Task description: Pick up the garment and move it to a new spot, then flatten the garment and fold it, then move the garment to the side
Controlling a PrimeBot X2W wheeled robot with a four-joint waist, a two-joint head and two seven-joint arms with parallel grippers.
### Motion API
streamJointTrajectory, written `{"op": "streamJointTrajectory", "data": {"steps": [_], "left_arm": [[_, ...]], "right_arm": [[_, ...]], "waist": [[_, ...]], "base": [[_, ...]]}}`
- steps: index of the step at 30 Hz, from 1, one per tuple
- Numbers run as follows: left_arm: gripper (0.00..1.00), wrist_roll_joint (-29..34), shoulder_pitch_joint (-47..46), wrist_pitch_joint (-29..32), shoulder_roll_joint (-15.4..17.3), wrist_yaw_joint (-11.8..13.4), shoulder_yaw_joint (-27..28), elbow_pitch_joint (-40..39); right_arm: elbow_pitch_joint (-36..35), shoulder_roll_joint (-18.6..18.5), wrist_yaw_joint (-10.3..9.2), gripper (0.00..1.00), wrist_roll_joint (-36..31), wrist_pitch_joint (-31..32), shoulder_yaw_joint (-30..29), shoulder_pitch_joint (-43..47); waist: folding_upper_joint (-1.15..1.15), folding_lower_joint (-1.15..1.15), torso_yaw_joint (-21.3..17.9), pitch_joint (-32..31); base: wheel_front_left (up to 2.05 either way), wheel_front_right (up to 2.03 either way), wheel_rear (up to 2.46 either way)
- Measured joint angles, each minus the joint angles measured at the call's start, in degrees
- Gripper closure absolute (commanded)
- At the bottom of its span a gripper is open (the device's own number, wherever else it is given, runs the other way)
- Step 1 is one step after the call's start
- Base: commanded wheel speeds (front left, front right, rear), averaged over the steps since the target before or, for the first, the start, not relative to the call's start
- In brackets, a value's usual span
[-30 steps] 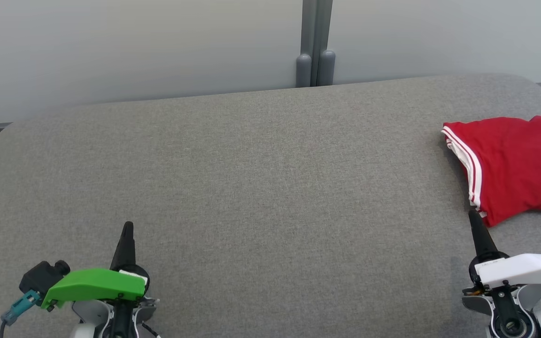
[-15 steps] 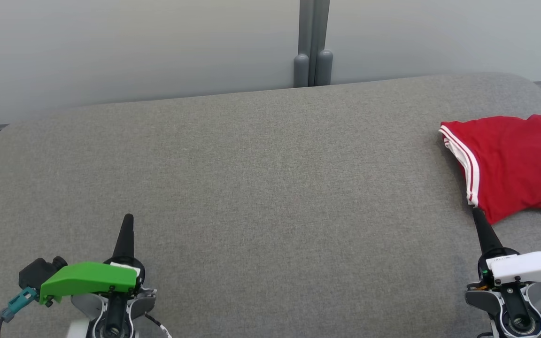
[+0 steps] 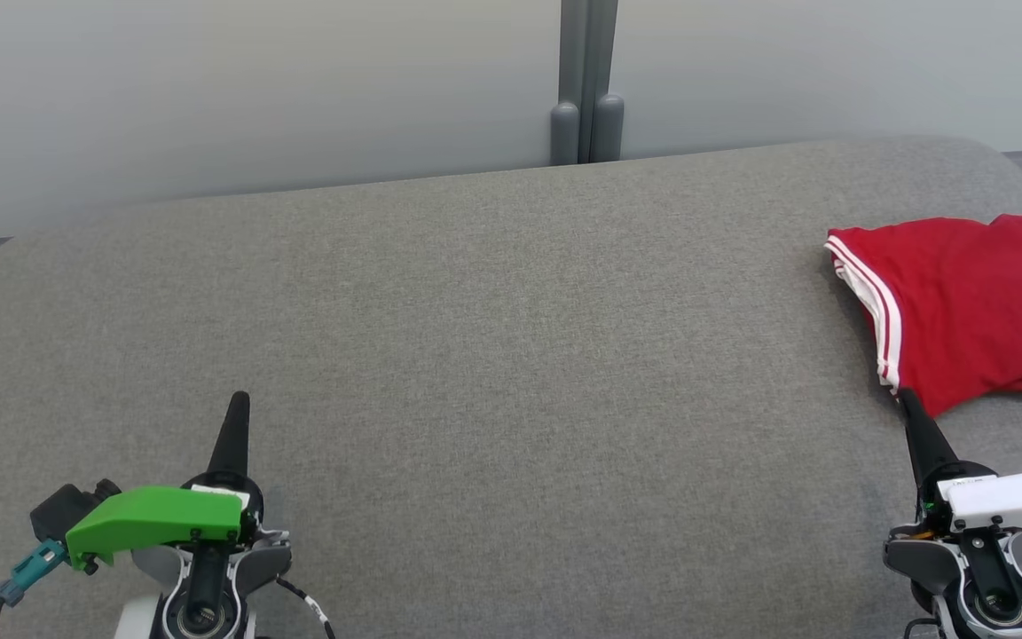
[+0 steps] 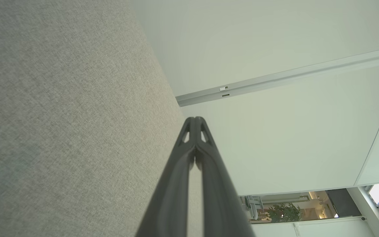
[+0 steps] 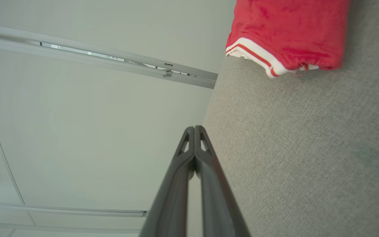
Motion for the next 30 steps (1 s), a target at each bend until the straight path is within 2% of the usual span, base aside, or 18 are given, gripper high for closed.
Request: {"op": "streamJointTrajectory", "data": {"steps": [30], "left_arm": [[1.00,-11.3,-2.0,2.9,-0.4,-1.7,1.7,0.6]], "right_arm": [[1.1,-0.1,0.00,1.00,12.4,3.1,-2.1,-1.2]], "waist": [[0.00,0.00,-0.8,0.0]], "base": [[0.00,0.00,0.00]]}}
